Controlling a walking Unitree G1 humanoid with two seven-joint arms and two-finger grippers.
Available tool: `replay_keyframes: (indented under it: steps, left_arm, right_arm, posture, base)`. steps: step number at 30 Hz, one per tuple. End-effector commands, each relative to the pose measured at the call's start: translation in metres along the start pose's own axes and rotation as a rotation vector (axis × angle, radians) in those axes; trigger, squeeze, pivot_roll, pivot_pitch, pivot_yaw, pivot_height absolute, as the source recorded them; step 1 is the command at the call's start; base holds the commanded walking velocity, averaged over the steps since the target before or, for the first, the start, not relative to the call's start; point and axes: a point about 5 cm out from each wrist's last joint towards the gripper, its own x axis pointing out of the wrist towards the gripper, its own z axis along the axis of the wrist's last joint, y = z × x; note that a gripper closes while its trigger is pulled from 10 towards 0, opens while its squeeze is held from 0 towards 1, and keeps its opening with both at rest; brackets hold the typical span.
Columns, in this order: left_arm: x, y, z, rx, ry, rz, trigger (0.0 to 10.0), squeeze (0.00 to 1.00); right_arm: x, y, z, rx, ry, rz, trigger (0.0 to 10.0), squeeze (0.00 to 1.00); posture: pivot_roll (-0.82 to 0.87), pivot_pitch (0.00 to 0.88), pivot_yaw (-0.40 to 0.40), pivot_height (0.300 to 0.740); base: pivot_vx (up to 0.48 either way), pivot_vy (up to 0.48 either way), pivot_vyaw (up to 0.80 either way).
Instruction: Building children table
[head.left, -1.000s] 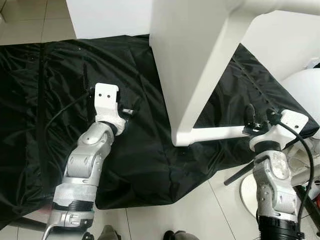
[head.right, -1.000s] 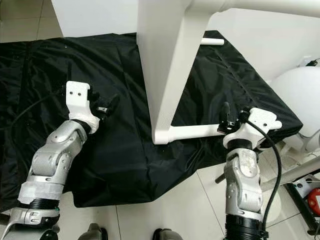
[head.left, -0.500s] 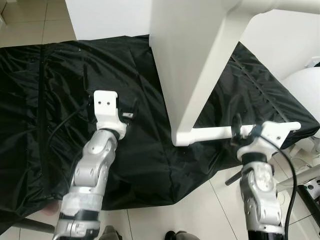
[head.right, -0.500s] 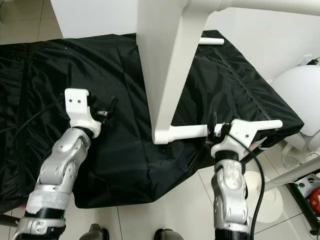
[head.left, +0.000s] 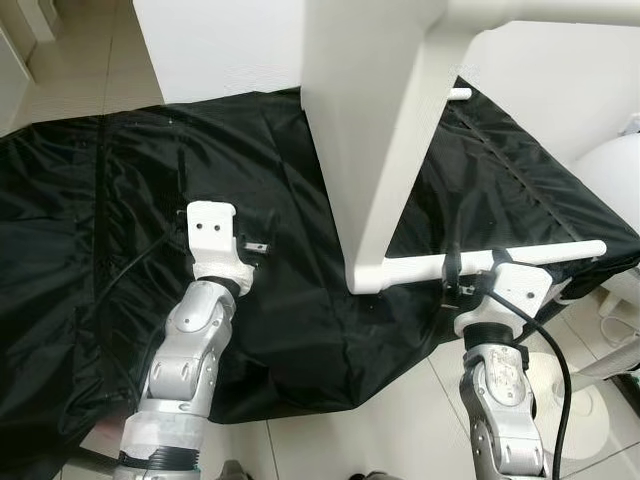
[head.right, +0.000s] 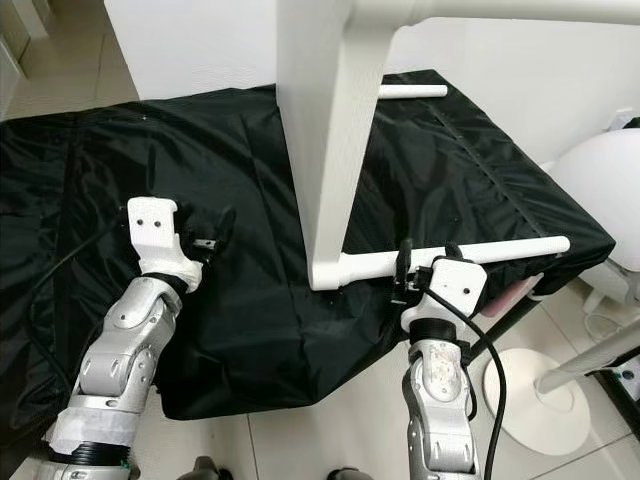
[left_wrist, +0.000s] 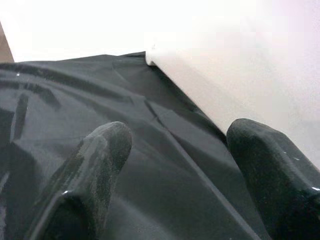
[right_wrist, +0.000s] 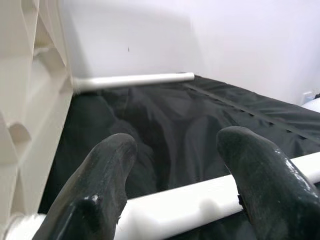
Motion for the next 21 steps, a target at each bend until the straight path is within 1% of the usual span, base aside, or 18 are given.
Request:
replay_keyframes:
  steps: [1,3,4,6,11,12,13,14,15,16,17,20,21]
  left_arm:
    - [0.002,-0.004,0.001,0.035,0.004,-0.053,10.0,0.00]
    - [0.002,-0.005,0.000,0.032,0.003,-0.068,10.0,0.00]
    - [0.003,-0.007,-0.001,0.026,0.000,-0.086,10.0,1.00]
    - [0.003,-0.009,0.000,0.027,-0.016,-0.103,10.0,1.00]
    - [0.007,-0.007,0.001,0.039,-0.012,-0.090,10.0,1.00]
    - [0.008,-0.007,0.002,0.053,-0.013,-0.087,10.0,1.00]
    - [0.008,-0.005,0.002,0.067,-0.011,-0.085,10.0,0.00]
    - [0.008,-0.005,0.002,0.067,-0.011,-0.085,10.0,0.00]
    - [0.009,-0.003,0.002,0.075,-0.011,-0.086,10.0,0.00]
    - [0.009,-0.003,0.002,0.075,-0.011,-0.086,10.0,0.00]
    - [0.009,0.001,0.003,0.089,-0.011,-0.092,10.0,0.00]
    - [0.009,0.003,0.003,0.094,-0.009,-0.092,10.0,0.00]
    - [0.008,0.005,0.002,0.113,-0.007,-0.085,10.0,0.00]
  right_arm:
    - [0.000,-0.002,0.002,-0.027,-0.022,-0.003,10.0,0.00]
    - [0.002,-0.001,0.003,-0.023,-0.030,-0.008,10.0,0.00]
    - [0.002,0.001,0.004,-0.022,-0.041,0.004,10.0,1.00]
    - [0.002,0.004,0.004,-0.015,-0.049,0.007,10.0,1.00]
    - [0.003,0.006,0.001,-0.010,-0.037,-0.001,10.0,1.00]
    - [0.004,0.006,0.000,-0.009,-0.031,-0.003,10.0,1.00]
    - [0.006,0.007,-0.001,-0.004,-0.027,-0.003,10.0,0.53]
    - [0.006,0.007,-0.001,-0.004,-0.027,-0.003,10.0,0.53]
    - [0.008,0.007,-0.002,-0.011,-0.025,-0.001,10.0,0.00]
    - [0.008,0.007,-0.002,-0.011,-0.025,-0.001,10.0,0.00]
    - [0.013,0.005,-0.004,-0.020,-0.016,0.030,10.0,0.00]
    - [0.013,0.004,-0.005,-0.023,-0.010,0.044,10.0,0.00]
    - [0.012,0.003,-0.010,-0.035,0.007,0.060,10.0,0.00]
  posture:
    - [-0.08,0.074,0.091,0.740]
    - [-0.08,0.071,0.094,0.740]
    - [-0.08,0.067,0.093,0.740]
    - [-0.08,0.065,0.092,0.740]
    - [-0.07,0.055,0.085,0.740]
    - [-0.07,0.055,0.085,0.740]
    - [-0.06,0.049,0.083,0.740]
    - [-0.06,0.049,0.083,0.740]
    - [-0.06,0.046,0.082,0.740]
    - [-0.06,0.046,0.082,0.740]
    - [-0.05,0.032,0.077,0.740]
    - [-0.05,0.032,0.077,0.740]
    - [-0.03,0.031,0.066,0.740]
  base:
    - [0.000,0.000,0.00]
    - [0.000,0.000,0.00]
    - [0.000,0.000,0.00]
    - [0.000,0.000,0.00]
    - [0.000,0.000,0.00]
    - [0.000,0.000,0.00]
    - [0.000,0.000,0.00]
    - [0.000,0.000,0.00]
    - [0.000,0.000,0.00]
    - [0.000,0.000,0.00]
    - [0.000,0.000,0.00]
    - [0.000,0.000,0.00]
    - [0.000,0.000,0.00]
